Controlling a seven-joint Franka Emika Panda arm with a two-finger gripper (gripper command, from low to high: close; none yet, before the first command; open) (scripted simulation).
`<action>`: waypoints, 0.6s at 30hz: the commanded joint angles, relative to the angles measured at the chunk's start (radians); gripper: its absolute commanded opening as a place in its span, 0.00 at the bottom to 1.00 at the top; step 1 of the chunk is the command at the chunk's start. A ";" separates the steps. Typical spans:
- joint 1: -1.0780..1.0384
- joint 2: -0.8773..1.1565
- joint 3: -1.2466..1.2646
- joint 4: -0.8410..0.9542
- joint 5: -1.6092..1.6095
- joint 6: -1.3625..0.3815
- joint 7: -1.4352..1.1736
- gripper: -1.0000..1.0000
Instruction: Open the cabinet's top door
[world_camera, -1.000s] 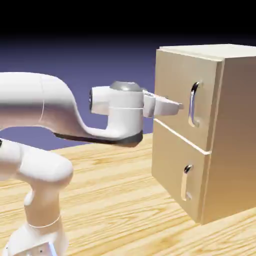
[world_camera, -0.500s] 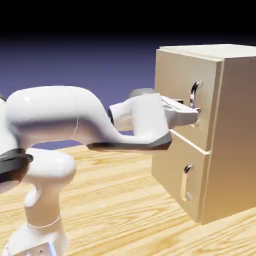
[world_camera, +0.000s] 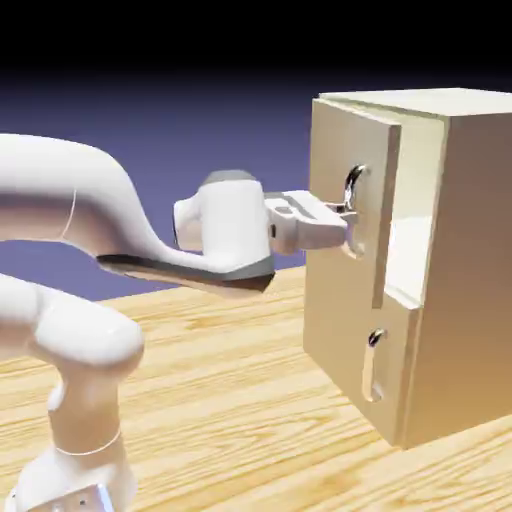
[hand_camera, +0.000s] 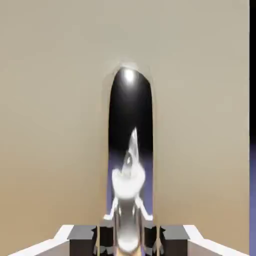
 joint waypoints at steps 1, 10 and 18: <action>-0.029 -0.005 0.036 -0.016 0.030 -0.009 0.000 0.00; -0.274 -0.060 0.362 -0.121 0.300 -0.032 -0.001 0.00; -0.511 -0.131 0.652 -0.165 0.533 0.047 0.001 0.00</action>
